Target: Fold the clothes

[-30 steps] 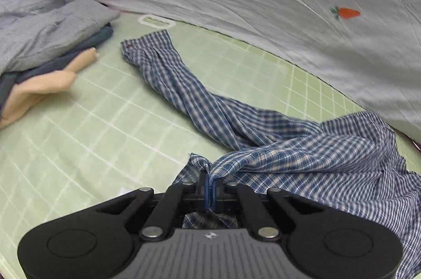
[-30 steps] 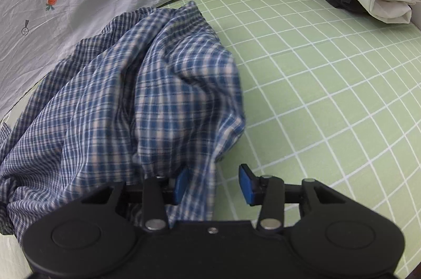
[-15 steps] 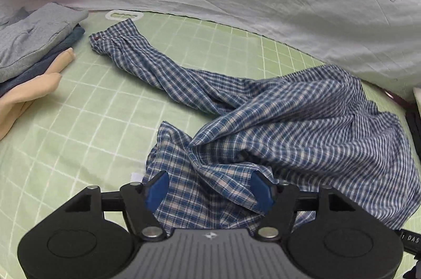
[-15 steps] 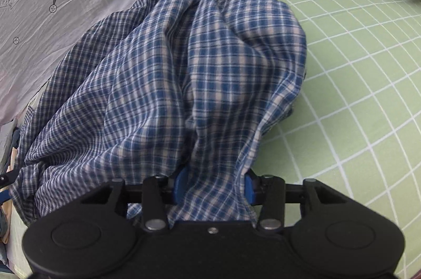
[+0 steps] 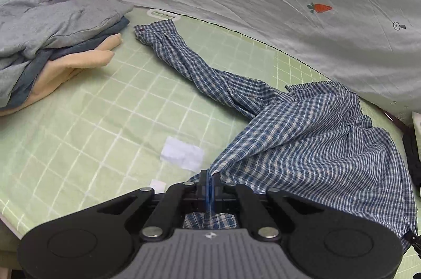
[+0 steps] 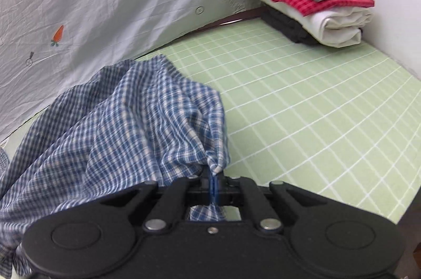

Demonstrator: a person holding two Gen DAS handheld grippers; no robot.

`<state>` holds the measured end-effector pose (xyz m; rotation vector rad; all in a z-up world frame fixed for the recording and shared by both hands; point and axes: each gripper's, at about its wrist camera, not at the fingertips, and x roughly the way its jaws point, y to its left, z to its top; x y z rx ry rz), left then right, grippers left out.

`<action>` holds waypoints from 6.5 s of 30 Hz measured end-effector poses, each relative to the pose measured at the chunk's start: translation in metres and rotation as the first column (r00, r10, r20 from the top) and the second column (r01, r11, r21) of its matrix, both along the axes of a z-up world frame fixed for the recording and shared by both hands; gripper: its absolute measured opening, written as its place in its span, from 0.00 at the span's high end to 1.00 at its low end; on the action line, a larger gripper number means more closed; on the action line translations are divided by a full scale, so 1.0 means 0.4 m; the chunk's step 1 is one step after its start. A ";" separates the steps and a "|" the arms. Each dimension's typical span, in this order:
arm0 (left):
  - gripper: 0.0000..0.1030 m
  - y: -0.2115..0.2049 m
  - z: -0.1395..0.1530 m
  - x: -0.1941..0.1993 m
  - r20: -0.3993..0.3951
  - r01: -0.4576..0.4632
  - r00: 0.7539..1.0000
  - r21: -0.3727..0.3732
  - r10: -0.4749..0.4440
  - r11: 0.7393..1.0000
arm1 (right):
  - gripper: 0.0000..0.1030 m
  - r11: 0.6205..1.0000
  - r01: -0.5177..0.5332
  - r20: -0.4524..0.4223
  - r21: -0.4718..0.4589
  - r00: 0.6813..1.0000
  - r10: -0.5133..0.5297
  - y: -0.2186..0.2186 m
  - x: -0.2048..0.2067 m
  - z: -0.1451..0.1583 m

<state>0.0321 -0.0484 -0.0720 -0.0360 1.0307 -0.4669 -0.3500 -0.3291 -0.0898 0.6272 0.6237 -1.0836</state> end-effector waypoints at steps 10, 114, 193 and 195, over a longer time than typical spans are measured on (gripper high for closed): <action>0.87 0.037 -0.068 -0.105 -0.043 -0.142 0.988 0.107 0.148 0.984 | 0.77 0.999 -0.011 -0.015 0.048 1.000 0.011 -0.095 -0.085 -0.008; 0.00 -0.367 -0.235 0.048 -0.195 0.051 0.981 0.339 0.017 0.939 | 0.84 0.798 -0.591 0.150 0.121 0.805 0.574 -0.293 0.354 -0.155; 0.00 -0.330 -0.232 -0.011 -0.115 -0.115 0.981 0.313 0.158 0.943 | 0.93 0.982 -0.039 -0.428 -0.186 0.903 -0.045 -0.637 -0.180 -0.127; 0.00 -0.335 -0.248 0.016 -0.118 -0.114 0.980 0.314 0.158 0.943 | 0.87 0.986 -0.022 -0.400 -0.165 0.915 -0.046 -0.624 -0.183 -0.122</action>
